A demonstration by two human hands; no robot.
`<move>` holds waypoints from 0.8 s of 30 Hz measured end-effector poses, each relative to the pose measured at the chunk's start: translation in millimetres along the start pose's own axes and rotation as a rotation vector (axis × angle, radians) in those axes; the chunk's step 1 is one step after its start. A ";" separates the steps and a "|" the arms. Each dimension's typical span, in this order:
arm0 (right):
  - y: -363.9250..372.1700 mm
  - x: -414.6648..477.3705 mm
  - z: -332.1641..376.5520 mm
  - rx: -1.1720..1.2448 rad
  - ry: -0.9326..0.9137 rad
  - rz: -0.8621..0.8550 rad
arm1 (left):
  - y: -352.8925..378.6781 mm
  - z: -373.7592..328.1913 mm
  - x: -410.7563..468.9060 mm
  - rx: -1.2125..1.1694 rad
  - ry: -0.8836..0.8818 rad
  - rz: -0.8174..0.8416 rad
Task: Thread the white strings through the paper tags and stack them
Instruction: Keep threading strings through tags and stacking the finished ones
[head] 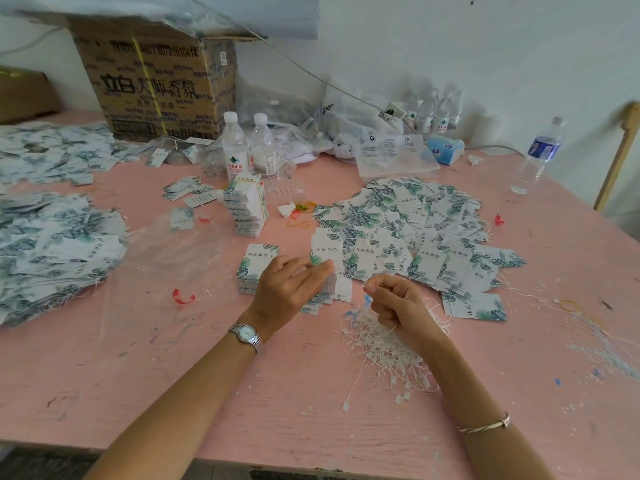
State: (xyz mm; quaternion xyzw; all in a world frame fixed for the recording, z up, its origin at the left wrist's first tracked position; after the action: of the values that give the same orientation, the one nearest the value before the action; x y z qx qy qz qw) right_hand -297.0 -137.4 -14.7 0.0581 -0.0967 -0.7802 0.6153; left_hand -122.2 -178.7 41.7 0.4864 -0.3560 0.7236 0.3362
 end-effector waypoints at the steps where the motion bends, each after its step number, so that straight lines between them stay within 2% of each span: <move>1: -0.1 -0.2 0.1 -0.001 -0.001 0.000 | -0.9 1.2 -0.3 -0.004 -0.013 -0.002; 9: 1.1 -1.4 2.6 0.000 -0.012 -0.006 | -3.5 5.7 0.2 -0.055 -0.113 0.060; 13: -1.2 -1.9 4.2 0.021 -0.035 -0.038 | -12.3 4.4 11.7 -0.063 -0.167 -0.003; 19: -7.0 -3.5 12.0 0.089 -0.081 -0.122 | -28.1 -24.6 21.7 -0.087 -0.082 -0.078; 24: -2.0 -8.1 21.4 0.053 -0.165 -0.094 | -30.1 -55.4 10.6 -0.098 -0.003 -0.024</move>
State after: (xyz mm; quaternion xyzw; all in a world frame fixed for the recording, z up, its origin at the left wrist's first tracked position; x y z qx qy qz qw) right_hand -301.4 -127.4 5.4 0.0144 -0.1647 -0.8076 0.5661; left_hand -126.1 -114.9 42.3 0.4744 -0.3858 0.7006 0.3678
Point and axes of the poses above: each hand's wrist, its own x-axis towards the middle knuckle, its own y-axis out of the palm, z = x × y, the point moved 8 cm from there along x, towards the middle knuckle, and after that the axes turned 9 degrees about -z, right-handed, at the moved point
